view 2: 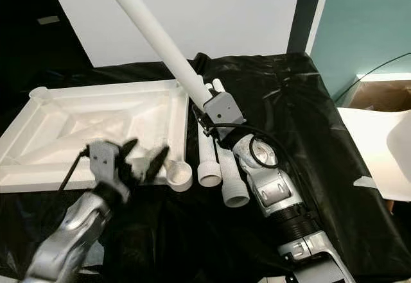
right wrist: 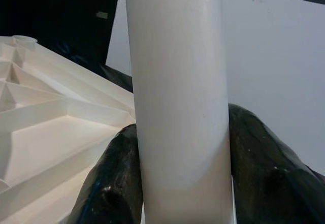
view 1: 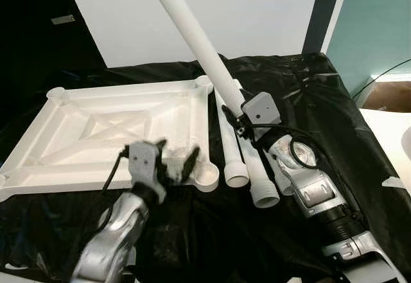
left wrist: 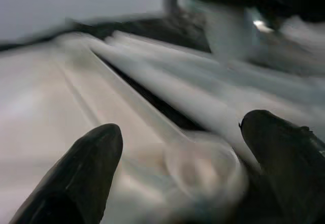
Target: Building children table
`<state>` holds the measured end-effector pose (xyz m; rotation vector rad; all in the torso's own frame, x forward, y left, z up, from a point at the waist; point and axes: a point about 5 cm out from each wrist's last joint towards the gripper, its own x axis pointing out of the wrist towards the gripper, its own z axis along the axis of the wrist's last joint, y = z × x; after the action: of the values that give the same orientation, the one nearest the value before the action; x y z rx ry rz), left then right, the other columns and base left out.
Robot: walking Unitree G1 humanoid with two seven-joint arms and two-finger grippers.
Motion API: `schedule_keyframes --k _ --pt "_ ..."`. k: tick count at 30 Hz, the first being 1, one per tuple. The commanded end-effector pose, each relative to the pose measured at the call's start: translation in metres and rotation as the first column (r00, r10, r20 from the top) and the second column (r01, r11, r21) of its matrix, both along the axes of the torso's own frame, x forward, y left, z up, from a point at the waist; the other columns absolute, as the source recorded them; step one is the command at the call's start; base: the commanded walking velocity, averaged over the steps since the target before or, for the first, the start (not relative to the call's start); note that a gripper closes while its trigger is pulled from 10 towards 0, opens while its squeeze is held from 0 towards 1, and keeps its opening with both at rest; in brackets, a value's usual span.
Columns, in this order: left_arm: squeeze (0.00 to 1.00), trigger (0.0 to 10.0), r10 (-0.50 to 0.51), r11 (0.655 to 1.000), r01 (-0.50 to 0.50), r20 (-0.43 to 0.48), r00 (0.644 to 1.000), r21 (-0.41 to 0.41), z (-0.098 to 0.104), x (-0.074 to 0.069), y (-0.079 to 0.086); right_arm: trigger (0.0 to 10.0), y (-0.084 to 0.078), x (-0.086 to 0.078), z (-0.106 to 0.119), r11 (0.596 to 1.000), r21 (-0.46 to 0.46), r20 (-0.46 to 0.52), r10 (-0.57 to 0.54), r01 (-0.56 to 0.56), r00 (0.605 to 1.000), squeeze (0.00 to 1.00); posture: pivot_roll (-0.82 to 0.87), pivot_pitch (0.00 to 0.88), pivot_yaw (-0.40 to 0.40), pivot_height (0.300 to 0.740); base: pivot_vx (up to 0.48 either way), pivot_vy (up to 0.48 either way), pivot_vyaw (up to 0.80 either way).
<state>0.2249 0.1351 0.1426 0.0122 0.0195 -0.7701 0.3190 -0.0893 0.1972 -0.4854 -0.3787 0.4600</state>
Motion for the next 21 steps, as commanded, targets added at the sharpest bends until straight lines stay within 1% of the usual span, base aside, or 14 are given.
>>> schedule_keyframes --k 1,4,6,7,9,10,12,13,15,16,17,18,20,21 --pt "0.00 10.0 -0.080 0.997 0.080 -0.024 0.996 0.011 -0.001 -0.006 -0.002 10.0 0.003 0.000 0.002 1.000 0.014 0.001 0.008 -0.008 1.000 0.00 0.12 0.000 0.055 0.740 0.000 0.000 0.00" --pt "0.00 10.0 -0.114 0.992 0.116 -0.044 0.992 0.041 -0.005 -0.008 0.001 10.0 0.004 0.000 0.001 1.000 0.015 -0.001 0.012 -0.012 1.000 0.00 0.12 0.000 0.054 0.740 0.000 0.000 0.00" --pt "0.00 10.0 -0.153 0.981 0.159 -0.064 0.986 0.113 -0.011 -0.006 0.006 10.0 0.006 -0.001 0.001 1.000 0.016 -0.001 0.022 -0.022 1.000 0.00 0.12 0.000 0.050 0.740 0.000 0.000 0.00" --pt "0.00 10.0 -0.153 0.981 0.159 -0.064 0.986 0.113 -0.011 -0.006 0.006 10.0 0.006 -0.001 0.001 1.000 0.016 -0.001 0.022 -0.022 1.000 0.00 0.12 0.000 0.050 0.740 0.000 0.000 0.00" --pt "0.00 10.0 -0.118 0.975 0.126 -0.051 0.992 0.185 -0.014 0.005 0.013 10.0 0.006 -0.001 0.002 1.000 0.015 0.000 0.025 -0.025 1.000 0.00 0.12 0.000 0.053 0.740 0.000 0.000 0.00" --pt "0.00 10.0 -0.118 0.975 0.126 -0.051 0.992 0.185 -0.014 0.005 0.013 10.0 0.006 -0.001 0.002 1.000 0.015 0.000 0.025 -0.025 1.000 0.00 0.12 0.000 0.053 0.740 0.000 0.000 0.00" --pt "0.00 10.0 -0.052 0.966 0.054 -0.016 0.999 0.253 -0.016 0.017 0.018 10.0 0.006 -0.001 0.003 1.000 0.015 0.003 0.024 -0.024 1.000 0.00 0.12 0.000 0.053 0.740 0.000 0.000 0.00" --pt "0.00 10.0 -0.037 0.960 0.038 -0.009 0.999 0.278 -0.016 0.020 0.020 10.0 0.006 -0.001 0.003 1.000 0.015 0.004 0.023 -0.023 1.000 0.00 0.12 0.000 0.053 0.740 0.000 0.000 0.00" --pt "0.00 10.0 -0.037 0.960 0.038 -0.009 0.999 0.278 -0.016 0.020 0.020 10.0 0.006 -0.001 0.003 1.000 0.015 0.004 0.023 -0.023 1.000 0.00 0.12 0.000 0.053 0.740 0.000 0.000 0.00" --pt "0.00 10.0 -0.006 0.937 0.005 0.002 1.000 0.348 -0.020 0.026 0.021 10.0 0.005 -0.001 0.003 1.000 0.015 0.005 0.022 -0.022 1.000 0.00 0.11 0.000 0.054 0.740 0.000 0.000 0.00" --pt "0.00 10.0 0.015 0.910 -0.017 0.008 1.000 0.413 -0.023 0.033 0.019 10.0 0.005 -0.002 0.003 1.000 0.014 0.005 0.022 -0.022 1.000 0.00 0.10 0.000 0.055 0.740 0.000 0.000 0.00" --pt "0.00 10.0 0.015 0.910 -0.017 0.008 1.000 0.413 -0.023 0.033 0.019 10.0 0.005 -0.002 0.003 1.000 0.014 0.005 0.022 -0.022 1.000 0.00 0.10 0.000 0.055 0.740 0.000 0.000 0.00" --pt "0.00 10.0 -0.014 0.896 0.012 0.001 1.000 0.443 -0.025 0.034 0.009 10.0 0.004 -0.003 0.002 1.000 0.012 0.004 0.020 -0.020 1.000 0.00 0.10 0.000 0.056 0.740 0.000 0.000 0.00" --pt "0.00 10.0 -0.014 0.896 0.012 0.001 1.000 0.443 -0.025 0.034 0.009 10.0 0.004 -0.003 0.002 1.000 0.012 0.004 0.020 -0.020 1.000 0.00 0.10 0.000 0.056 0.740 0.000 0.000 0.00"
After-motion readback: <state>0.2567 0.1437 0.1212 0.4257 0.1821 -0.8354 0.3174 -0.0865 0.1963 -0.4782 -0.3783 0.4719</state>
